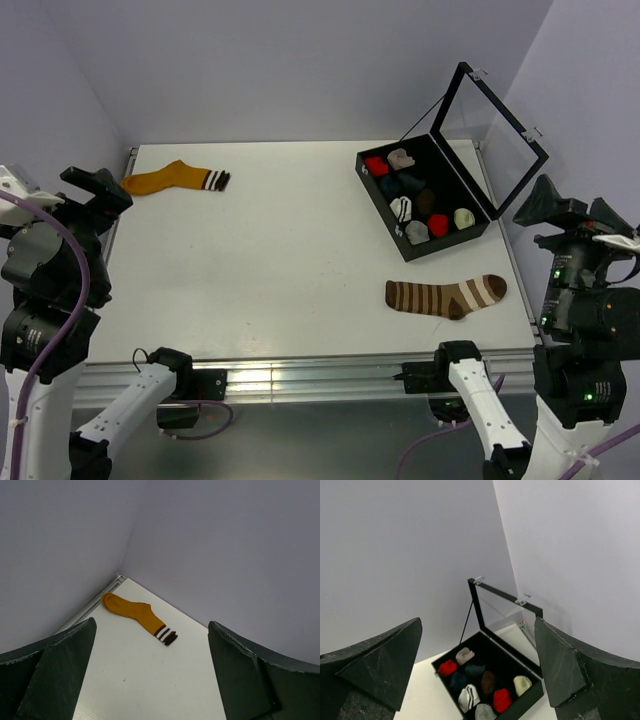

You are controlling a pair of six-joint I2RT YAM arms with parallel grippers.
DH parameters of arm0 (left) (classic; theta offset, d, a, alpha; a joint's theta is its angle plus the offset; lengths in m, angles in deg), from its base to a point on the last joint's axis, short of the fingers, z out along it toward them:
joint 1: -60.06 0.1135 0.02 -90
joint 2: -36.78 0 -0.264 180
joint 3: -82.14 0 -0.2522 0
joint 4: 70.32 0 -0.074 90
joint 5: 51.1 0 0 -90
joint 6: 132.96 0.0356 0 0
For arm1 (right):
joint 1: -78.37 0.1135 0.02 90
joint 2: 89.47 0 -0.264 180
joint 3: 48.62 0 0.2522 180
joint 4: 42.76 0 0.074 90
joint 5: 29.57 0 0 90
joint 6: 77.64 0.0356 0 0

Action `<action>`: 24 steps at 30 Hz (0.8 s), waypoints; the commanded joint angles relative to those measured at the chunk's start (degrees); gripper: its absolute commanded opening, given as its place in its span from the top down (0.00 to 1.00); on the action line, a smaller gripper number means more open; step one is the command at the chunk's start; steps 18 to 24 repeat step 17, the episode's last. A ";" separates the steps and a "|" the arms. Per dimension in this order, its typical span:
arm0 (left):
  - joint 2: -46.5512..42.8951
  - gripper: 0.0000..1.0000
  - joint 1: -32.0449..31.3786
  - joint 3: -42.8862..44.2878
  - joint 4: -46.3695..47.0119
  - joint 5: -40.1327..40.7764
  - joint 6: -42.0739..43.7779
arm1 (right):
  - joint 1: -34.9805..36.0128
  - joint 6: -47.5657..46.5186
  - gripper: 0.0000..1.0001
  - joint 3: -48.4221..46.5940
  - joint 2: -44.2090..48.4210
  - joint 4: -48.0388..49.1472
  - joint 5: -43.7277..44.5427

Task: Roll the socks
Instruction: Reset both arms

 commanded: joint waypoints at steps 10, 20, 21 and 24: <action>-2.49 0.01 -0.50 -2.34 6.47 1.32 3.03 | 0.83 -3.80 0.00 4.22 3.50 10.19 1.00; -2.76 0.00 -0.50 -4.10 8.59 1.49 4.09 | 0.83 -2.92 0.00 5.37 2.89 12.30 -0.49; -2.76 0.00 -0.50 -4.10 8.59 1.49 4.09 | 0.83 -2.92 0.00 5.37 2.89 12.30 -0.49; -2.76 0.00 -0.50 -4.10 8.59 1.49 4.09 | 0.83 -2.92 0.00 5.37 2.89 12.30 -0.49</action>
